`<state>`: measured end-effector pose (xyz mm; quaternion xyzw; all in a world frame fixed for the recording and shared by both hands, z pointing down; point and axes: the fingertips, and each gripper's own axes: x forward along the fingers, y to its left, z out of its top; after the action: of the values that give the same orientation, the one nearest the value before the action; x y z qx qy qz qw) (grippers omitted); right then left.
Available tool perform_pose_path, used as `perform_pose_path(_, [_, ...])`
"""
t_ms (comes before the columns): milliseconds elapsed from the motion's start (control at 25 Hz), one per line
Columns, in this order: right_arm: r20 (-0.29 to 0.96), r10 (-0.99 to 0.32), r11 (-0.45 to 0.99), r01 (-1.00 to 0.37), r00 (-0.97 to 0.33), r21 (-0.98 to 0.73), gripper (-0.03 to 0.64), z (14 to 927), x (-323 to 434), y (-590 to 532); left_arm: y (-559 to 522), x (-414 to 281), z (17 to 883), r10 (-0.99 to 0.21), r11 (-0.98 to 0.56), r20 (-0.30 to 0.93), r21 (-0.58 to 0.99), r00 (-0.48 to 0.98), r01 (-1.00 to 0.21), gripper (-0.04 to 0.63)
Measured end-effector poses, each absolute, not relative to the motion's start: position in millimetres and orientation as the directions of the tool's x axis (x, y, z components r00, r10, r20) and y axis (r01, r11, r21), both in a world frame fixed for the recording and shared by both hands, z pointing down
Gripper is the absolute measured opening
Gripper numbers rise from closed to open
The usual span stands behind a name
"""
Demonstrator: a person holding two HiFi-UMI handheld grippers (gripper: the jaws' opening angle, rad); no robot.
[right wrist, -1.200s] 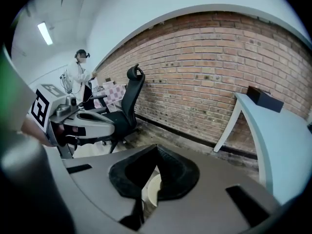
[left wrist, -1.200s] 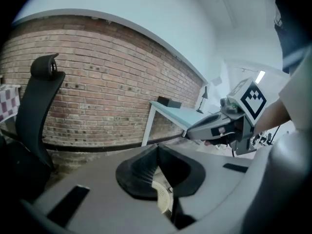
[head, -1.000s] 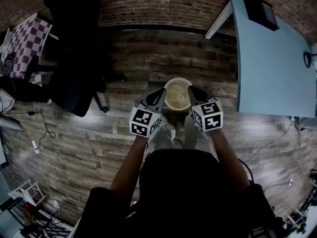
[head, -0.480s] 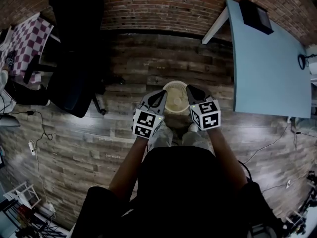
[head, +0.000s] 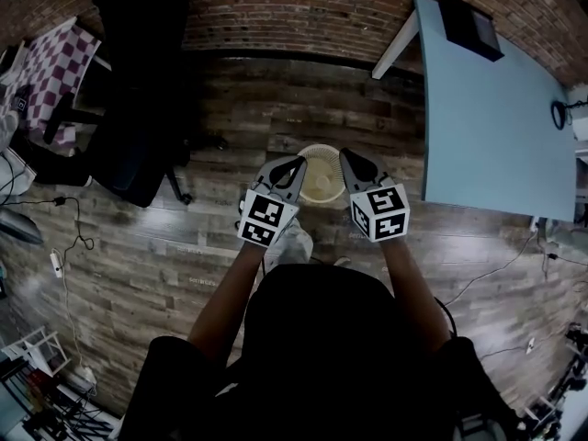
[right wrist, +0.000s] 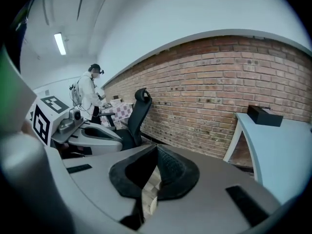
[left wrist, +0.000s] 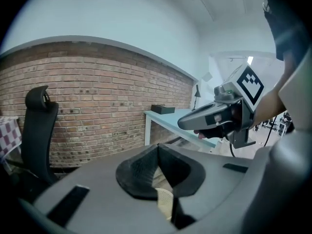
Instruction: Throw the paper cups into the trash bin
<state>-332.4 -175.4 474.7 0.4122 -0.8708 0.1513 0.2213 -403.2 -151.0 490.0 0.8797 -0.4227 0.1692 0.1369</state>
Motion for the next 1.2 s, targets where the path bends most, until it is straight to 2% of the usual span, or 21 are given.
perform_pose_path(400, [0.445,-0.690,0.598,-0.796,-0.571,-0.092,0.003,449.5,-284.0,-140.0,-119.6,-358.0,459.0,-0.740,-0.584,0.346,0.094,0.577,-0.806,0.009])
perform_pose_path(880, [0.267,-0.728,0.631,-0.769,-0.632,-0.100,0.004,384.5,-249.8,-87.4,-70.4,-311.6,386.0,-0.812,-0.558,0.162,0.064,0.561,-0.827,0.009])
perform_pose_path(1200, [0.197,-0.726,0.658,-0.749,-0.659,-0.080,0.003,352.3,-230.8,-49.6,-32.4,-287.4,351.4,-0.835,-0.539,0.106,0.041,0.540,-0.841,0.009])
